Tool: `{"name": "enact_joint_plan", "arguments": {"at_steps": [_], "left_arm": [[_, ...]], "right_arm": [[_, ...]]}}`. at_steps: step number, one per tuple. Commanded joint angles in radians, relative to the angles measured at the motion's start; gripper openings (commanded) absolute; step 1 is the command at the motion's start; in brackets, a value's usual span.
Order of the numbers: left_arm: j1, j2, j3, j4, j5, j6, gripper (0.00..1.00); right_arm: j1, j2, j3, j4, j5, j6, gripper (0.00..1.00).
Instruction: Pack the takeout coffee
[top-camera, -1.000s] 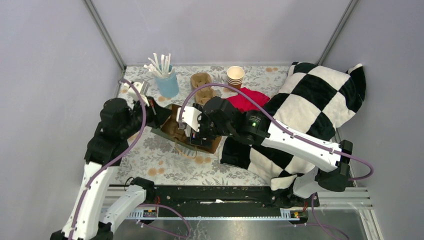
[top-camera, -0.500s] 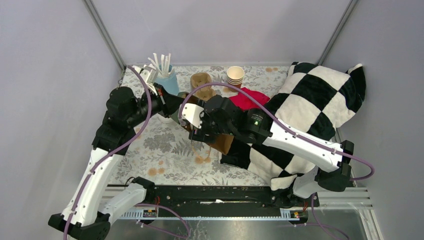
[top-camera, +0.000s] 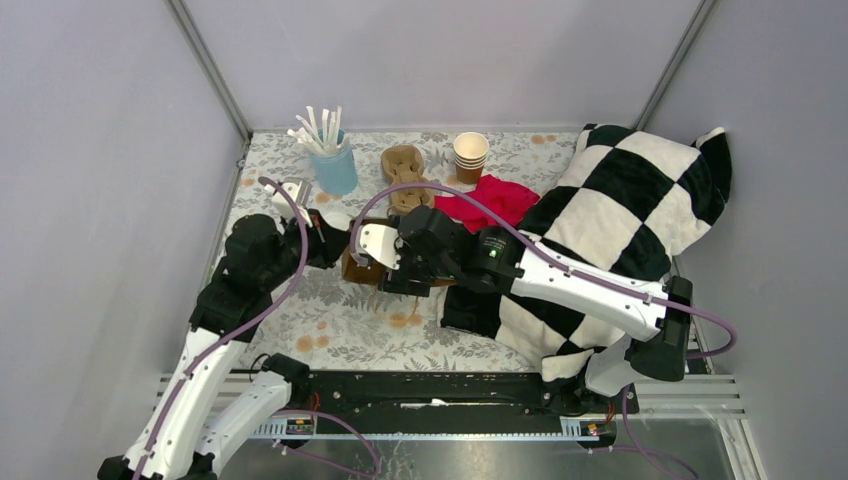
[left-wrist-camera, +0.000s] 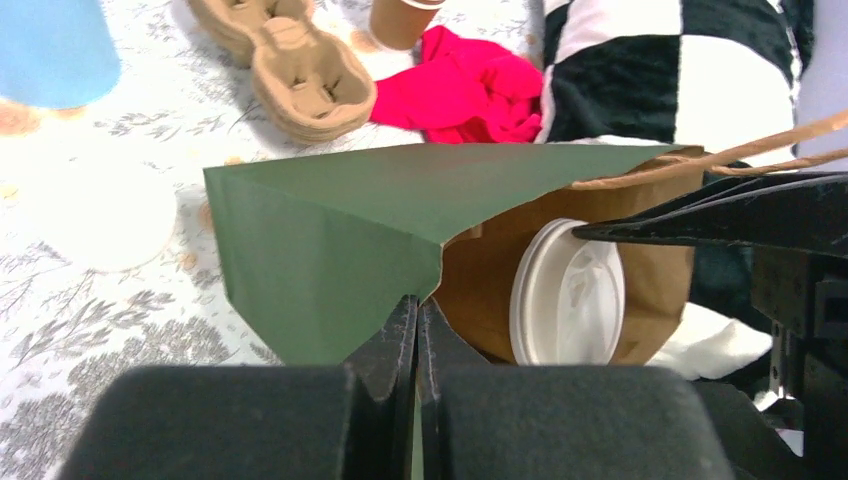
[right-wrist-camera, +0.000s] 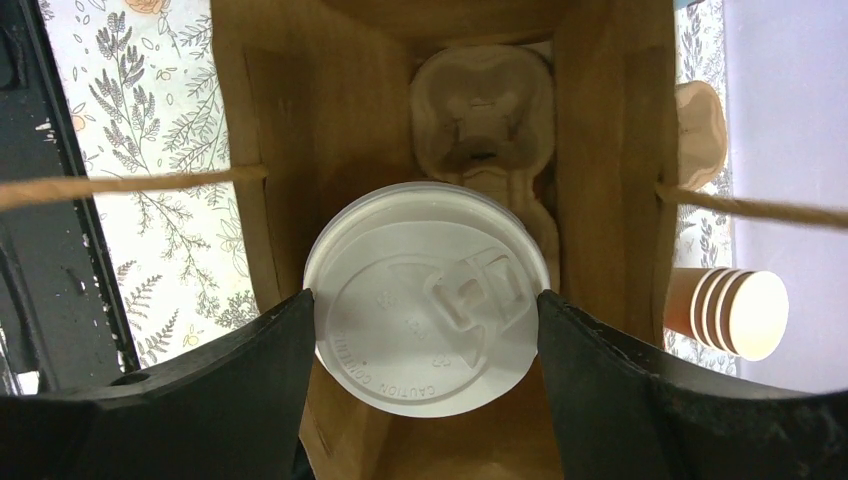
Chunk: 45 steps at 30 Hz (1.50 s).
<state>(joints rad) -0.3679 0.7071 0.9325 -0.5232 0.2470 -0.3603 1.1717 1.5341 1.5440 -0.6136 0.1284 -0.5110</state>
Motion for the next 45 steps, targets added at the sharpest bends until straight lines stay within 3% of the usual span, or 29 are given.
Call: {"name": "enact_joint_plan", "arguments": {"at_steps": [1, 4, 7, 11, 15, 20, 24, 30, 36, 42, 45], "left_arm": [[-0.003, -0.032, 0.025, -0.073, -0.117, -0.020, 0.02], [-0.003, -0.044, 0.034, -0.107, -0.167, -0.043, 0.09], [-0.003, -0.036, 0.055, -0.145, -0.213, -0.063, 0.29], [-0.003, 0.019, 0.130, -0.245, -0.266, -0.073, 0.46], [-0.014, 0.068, 0.177, -0.321, -0.310, -0.071, 0.56], [-0.082, 0.092, 0.205, -0.379, -0.358, -0.110, 0.62], [-0.205, 0.153, 0.208, -0.389, -0.444, -0.149, 0.58], [-0.265, 0.208, 0.241, -0.394, -0.673, -0.188, 0.37], [-0.267, 0.221, 0.221, -0.350, -0.708, -0.148, 0.29], [-0.269, 0.161, 0.132, -0.244, -0.691, -0.112, 0.13], [-0.274, 0.137, 0.092, -0.207, -0.638, -0.102, 0.11]], "right_arm": [[0.010, 0.000, 0.006, 0.055, -0.021, 0.004, 0.55], [0.011, 0.000, -0.004, 0.054, -0.037, -0.008, 0.55], [0.010, 0.005, -0.013, 0.057, -0.049, -0.010, 0.55], [0.010, 0.012, -0.012, 0.071, -0.055, -0.005, 0.55], [0.009, 0.025, -0.001, 0.084, -0.067, 0.006, 0.55], [0.009, 0.034, -0.003, 0.097, -0.063, 0.005, 0.55], [0.009, 0.039, -0.006, 0.104, -0.067, 0.012, 0.55], [0.009, 0.039, 0.000, 0.100, -0.068, 0.020, 0.55], [0.009, 0.036, -0.002, 0.079, -0.068, -0.007, 0.56], [0.008, 0.008, -0.045, 0.093, -0.017, -0.146, 0.56], [0.008, 0.000, -0.065, 0.095, -0.016, -0.224, 0.56]]}}
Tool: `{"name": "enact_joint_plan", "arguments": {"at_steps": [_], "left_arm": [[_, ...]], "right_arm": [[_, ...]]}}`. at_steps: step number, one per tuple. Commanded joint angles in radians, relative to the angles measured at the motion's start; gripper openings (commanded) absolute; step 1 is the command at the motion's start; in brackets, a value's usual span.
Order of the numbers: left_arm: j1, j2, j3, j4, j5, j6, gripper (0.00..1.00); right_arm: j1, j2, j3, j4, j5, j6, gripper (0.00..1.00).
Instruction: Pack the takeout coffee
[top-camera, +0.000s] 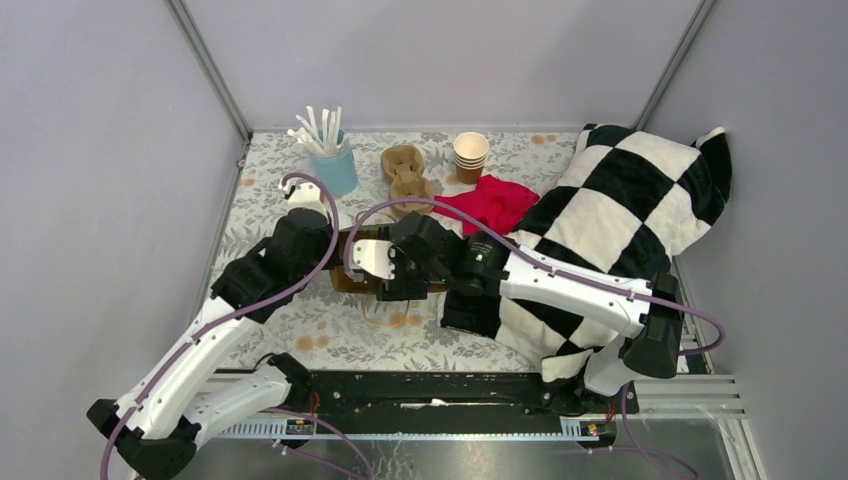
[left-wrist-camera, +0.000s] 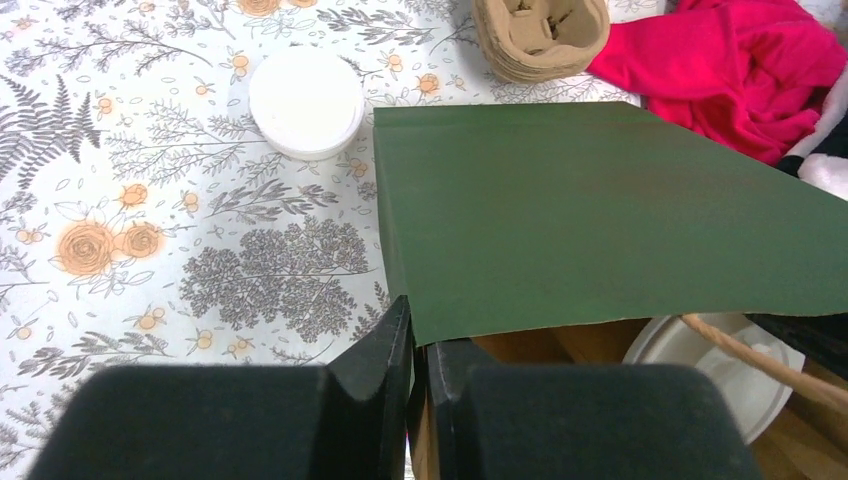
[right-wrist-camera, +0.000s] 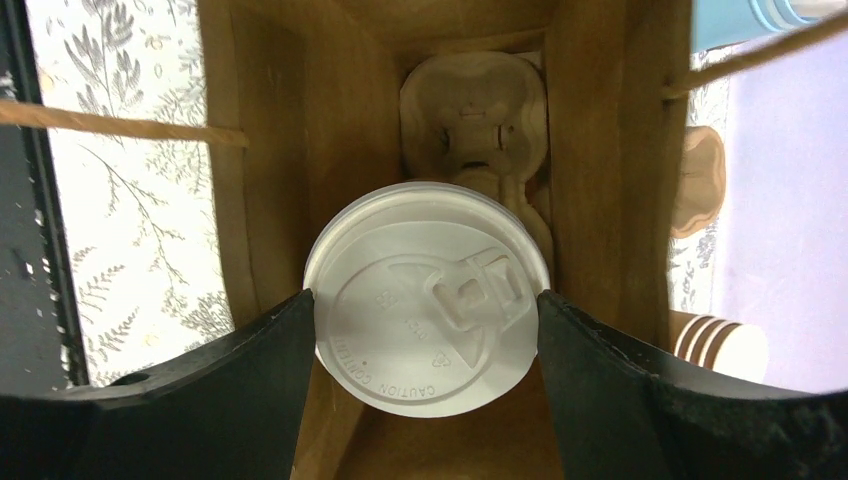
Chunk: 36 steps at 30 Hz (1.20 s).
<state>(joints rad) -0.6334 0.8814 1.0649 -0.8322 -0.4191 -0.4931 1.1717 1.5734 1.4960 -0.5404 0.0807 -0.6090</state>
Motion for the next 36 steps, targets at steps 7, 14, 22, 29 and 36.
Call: {"name": "enact_joint_plan", "arguments": {"at_steps": [7, 14, 22, 29, 36], "left_arm": [[-0.026, -0.086, -0.096, 0.106, 0.127, 0.033, 0.09], [-0.028, -0.089, -0.083, 0.043, 0.188, 0.030, 0.09], [-0.028, -0.078, -0.069, 0.028, 0.227, 0.028, 0.09], [-0.027, -0.088, -0.084, 0.024, 0.235, 0.058, 0.09], [-0.027, -0.098, -0.046, 0.004, 0.239, 0.094, 0.08]], "right_arm": [[0.008, -0.079, -0.114, 0.098, 0.082, -0.281, 0.58], [0.001, -0.083, -0.167, 0.143, 0.073, -0.374, 0.57], [-0.007, -0.035, -0.178, 0.171, 0.085, -0.450, 0.56], [-0.049, 0.007, -0.148, 0.140, 0.078, -0.478, 0.56], [-0.078, 0.018, -0.141, 0.105, 0.021, -0.503, 0.56]]}}
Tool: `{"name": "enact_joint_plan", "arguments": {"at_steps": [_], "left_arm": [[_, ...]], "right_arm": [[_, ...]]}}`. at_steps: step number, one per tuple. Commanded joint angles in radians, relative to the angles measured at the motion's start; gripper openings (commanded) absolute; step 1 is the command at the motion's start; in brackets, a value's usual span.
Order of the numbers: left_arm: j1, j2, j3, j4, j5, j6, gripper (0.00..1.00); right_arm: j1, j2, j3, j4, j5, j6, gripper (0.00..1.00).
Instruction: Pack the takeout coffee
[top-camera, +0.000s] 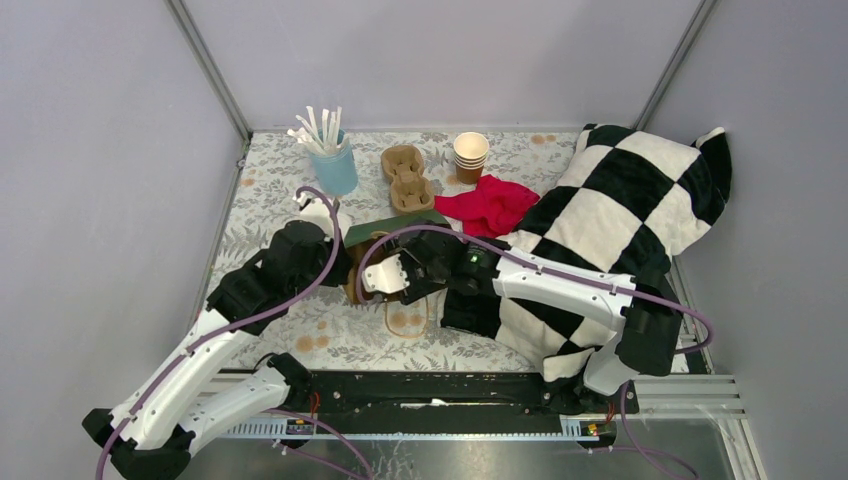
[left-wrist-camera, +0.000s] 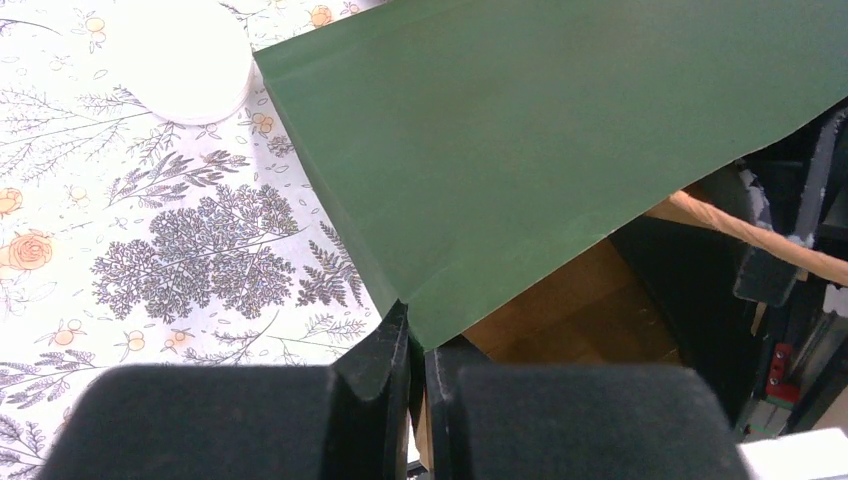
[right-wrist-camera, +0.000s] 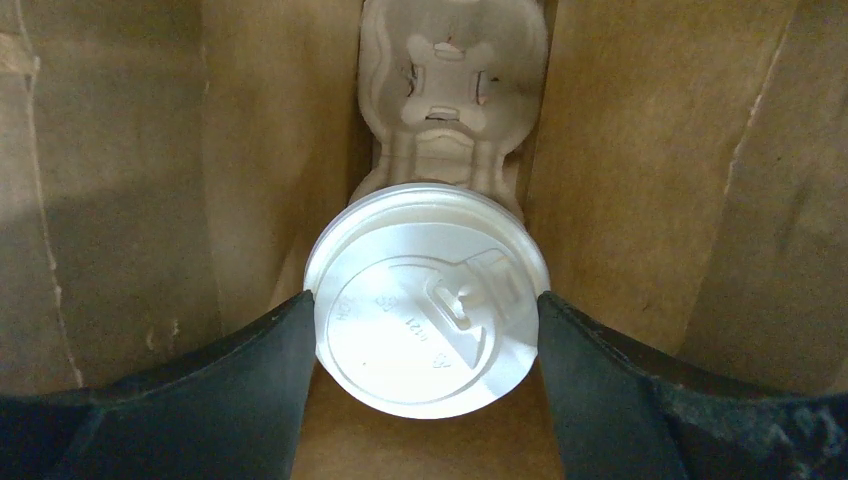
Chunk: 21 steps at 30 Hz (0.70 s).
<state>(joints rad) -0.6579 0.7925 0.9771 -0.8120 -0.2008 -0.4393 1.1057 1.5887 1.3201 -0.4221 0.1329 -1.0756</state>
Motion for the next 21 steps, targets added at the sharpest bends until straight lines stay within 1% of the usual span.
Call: {"name": "enact_joint_plan", "arguments": {"at_steps": [1, 5, 9, 11, 16, 21], "left_arm": [[-0.003, -0.009, 0.045, -0.015, 0.037, 0.047, 0.08], [-0.003, -0.008, 0.056, -0.015, 0.156, 0.095, 0.08], [-0.002, -0.035, 0.072, -0.029, 0.233, 0.123, 0.08], [-0.003, -0.034, 0.086, -0.051, 0.251, 0.133, 0.07], [-0.002, -0.032, 0.091, -0.098, 0.281, 0.146, 0.06], [-0.003, -0.051, 0.074, -0.098, 0.269, 0.149, 0.06]], "right_arm": [[-0.013, 0.010, 0.040, -0.014, -0.036, -0.038, 0.57], [-0.012, 0.054, 0.100, -0.015, -0.078, -0.045, 0.57], [-0.032, 0.053, 0.117, -0.021, -0.060, -0.015, 0.57], [-0.032, 0.021, 0.089, -0.031, -0.068, -0.015, 0.57], [-0.032, -0.044, 0.039, -0.047, -0.072, -0.073, 0.57], [-0.042, -0.022, 0.017, -0.022, -0.077, -0.087, 0.57]]}}
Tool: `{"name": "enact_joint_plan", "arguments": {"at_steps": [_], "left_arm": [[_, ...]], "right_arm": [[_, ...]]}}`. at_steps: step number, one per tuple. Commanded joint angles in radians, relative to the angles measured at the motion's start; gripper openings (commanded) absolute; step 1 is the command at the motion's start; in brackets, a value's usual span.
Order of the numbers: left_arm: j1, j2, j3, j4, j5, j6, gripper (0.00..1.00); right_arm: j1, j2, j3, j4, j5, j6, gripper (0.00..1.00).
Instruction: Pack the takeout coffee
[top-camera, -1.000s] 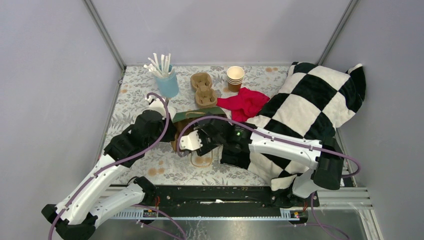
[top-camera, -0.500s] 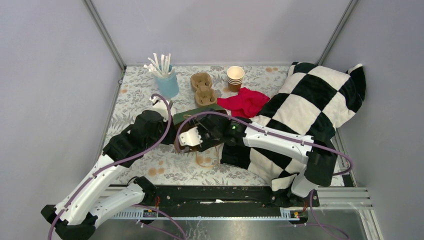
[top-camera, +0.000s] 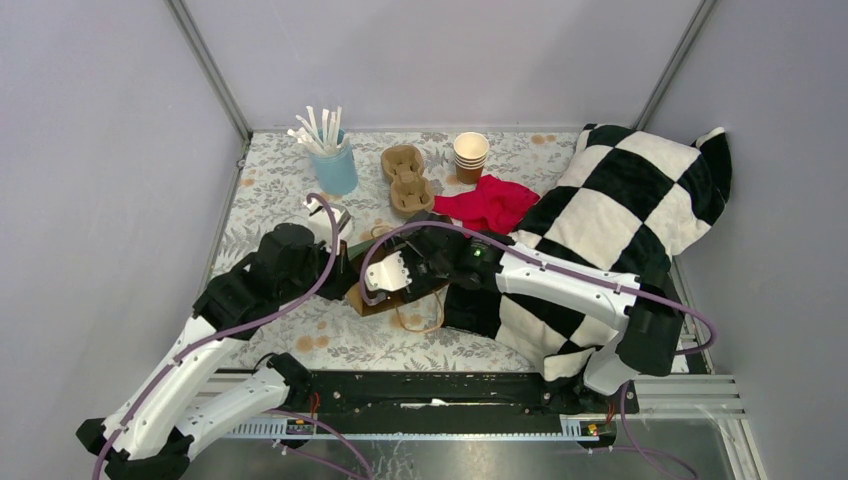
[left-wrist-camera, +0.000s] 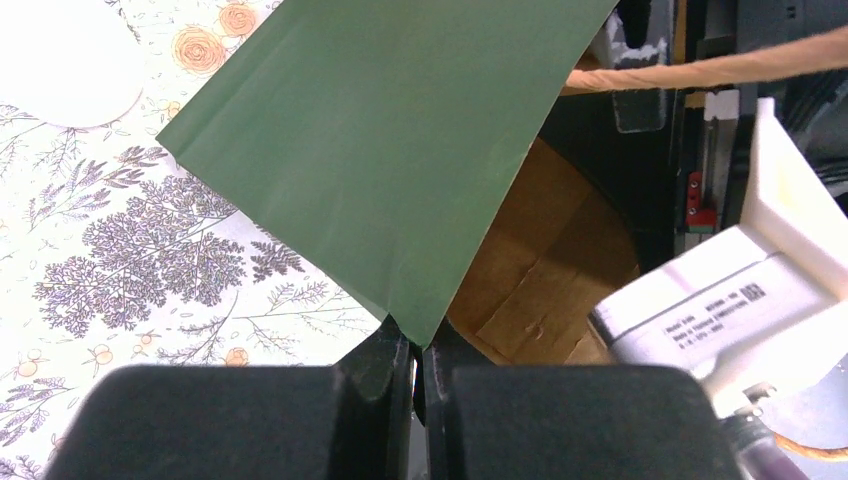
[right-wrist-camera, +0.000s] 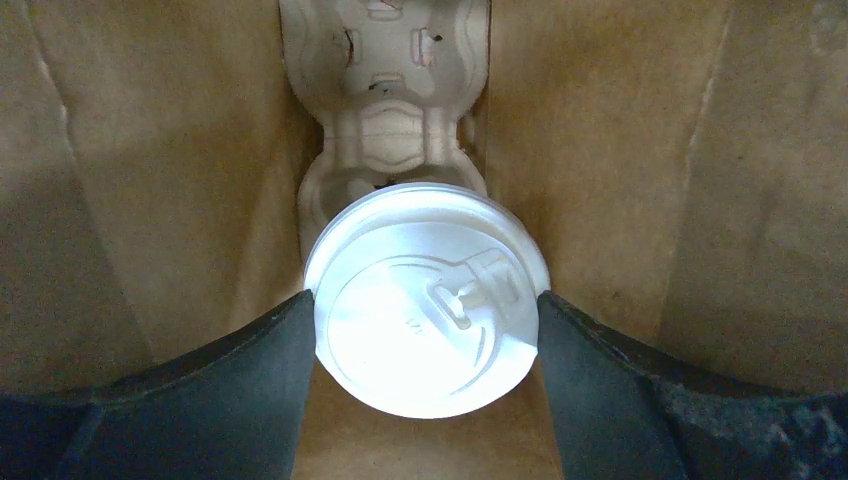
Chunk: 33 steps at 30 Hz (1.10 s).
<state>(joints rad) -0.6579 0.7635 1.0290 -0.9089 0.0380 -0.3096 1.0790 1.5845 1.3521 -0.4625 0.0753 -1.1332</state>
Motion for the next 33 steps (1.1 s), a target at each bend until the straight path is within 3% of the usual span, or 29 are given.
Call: {"name": "enact_joint_plan", "arguments": {"at_steps": [1, 13, 22, 33], "left_arm": [[-0.003, -0.022, 0.016, -0.001, 0.029, 0.020, 0.06], [-0.003, -0.030, 0.000, 0.000, 0.051, 0.018, 0.06], [-0.003, -0.013, 0.011, 0.005, 0.037, 0.008, 0.06], [-0.003, -0.002, 0.013, -0.001, 0.037, 0.008, 0.06]], "right_arm": [[-0.017, -0.018, -0.026, 0.034, -0.025, -0.028, 0.57], [-0.062, 0.014, -0.082, 0.137, -0.086, -0.057, 0.55], [-0.063, 0.035, -0.065, 0.081, -0.165, -0.021, 0.53], [-0.090, 0.040, -0.086, 0.112, -0.188, 0.117, 0.51]]}}
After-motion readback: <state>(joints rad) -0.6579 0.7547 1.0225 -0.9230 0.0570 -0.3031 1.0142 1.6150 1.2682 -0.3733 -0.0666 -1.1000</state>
